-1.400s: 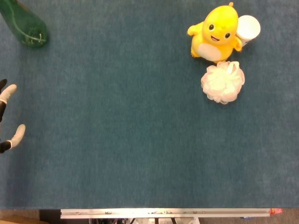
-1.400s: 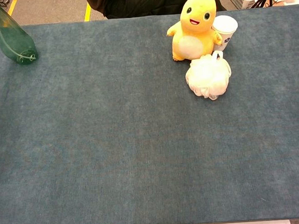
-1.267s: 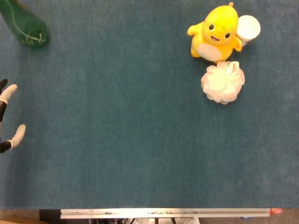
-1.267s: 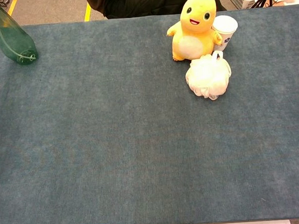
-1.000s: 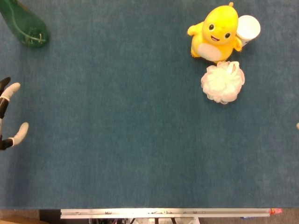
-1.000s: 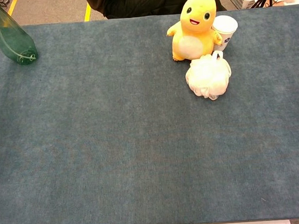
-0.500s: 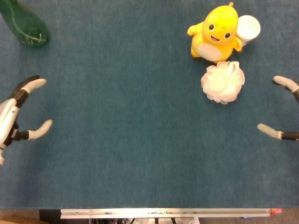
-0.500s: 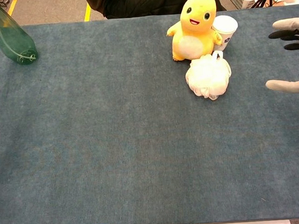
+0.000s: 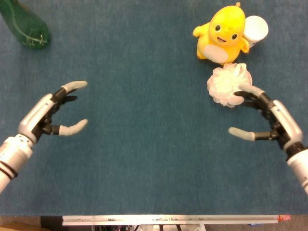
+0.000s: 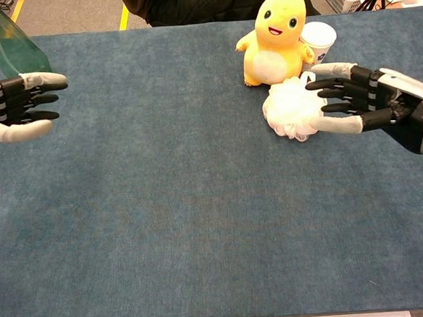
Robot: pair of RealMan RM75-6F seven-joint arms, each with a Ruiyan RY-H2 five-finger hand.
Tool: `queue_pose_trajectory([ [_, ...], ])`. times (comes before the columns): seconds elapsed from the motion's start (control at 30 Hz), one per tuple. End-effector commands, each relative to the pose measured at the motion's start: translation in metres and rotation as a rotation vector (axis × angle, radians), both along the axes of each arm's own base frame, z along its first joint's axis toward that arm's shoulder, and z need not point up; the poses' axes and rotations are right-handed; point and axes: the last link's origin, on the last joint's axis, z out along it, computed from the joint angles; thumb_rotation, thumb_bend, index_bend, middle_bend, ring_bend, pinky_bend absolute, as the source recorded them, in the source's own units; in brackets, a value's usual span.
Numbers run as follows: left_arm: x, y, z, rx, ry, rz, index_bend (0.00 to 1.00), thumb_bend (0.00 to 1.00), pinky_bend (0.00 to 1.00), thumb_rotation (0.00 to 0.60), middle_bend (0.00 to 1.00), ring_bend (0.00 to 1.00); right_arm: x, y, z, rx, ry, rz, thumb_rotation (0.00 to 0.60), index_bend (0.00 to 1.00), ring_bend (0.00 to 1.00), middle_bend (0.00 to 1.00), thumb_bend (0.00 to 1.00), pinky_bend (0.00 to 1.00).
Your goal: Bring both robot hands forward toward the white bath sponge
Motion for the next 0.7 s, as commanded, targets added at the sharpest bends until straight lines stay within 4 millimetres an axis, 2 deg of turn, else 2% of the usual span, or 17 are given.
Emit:
queue_pose_trajectory([
  [0.03, 0.007, 0.006, -0.011, -0.038, -0.059, 0.042, 0.12, 0.31, 0.09, 0.6, 0.07, 0.0, 0.02, -0.003, -0.013, 0.07, -0.081, -0.015, 0.6, 0.19, 0.11, 0.23, 0.07, 0.15],
  [0.23, 0.011, 0.01, -0.024, -0.1, -0.101, 0.1, 0.12, 0.31, 0.09, 0.6, 0.07, 0.0, 0.04, -0.002, -0.028, 0.143, -0.134, -0.041, 0.6, 0.19, 0.1, 0.2, 0.07, 0.14],
  [0.53, 0.016, 0.005, -0.033, -0.162, -0.153, 0.166, 0.12, 0.31, 0.09, 0.6, 0.06, 0.0, 0.059, -0.009, -0.044, 0.195, -0.183, -0.114, 0.6, 0.19, 0.09, 0.18, 0.08, 0.13],
  [0.7, 0.018, 0.003, -0.037, -0.167, -0.142, 0.143, 0.12, 0.31, 0.09, 0.6, 0.06, 0.0, 0.066, -0.011, -0.051, 0.212, -0.177, -0.126, 0.6, 0.19, 0.09, 0.18, 0.08, 0.13],
])
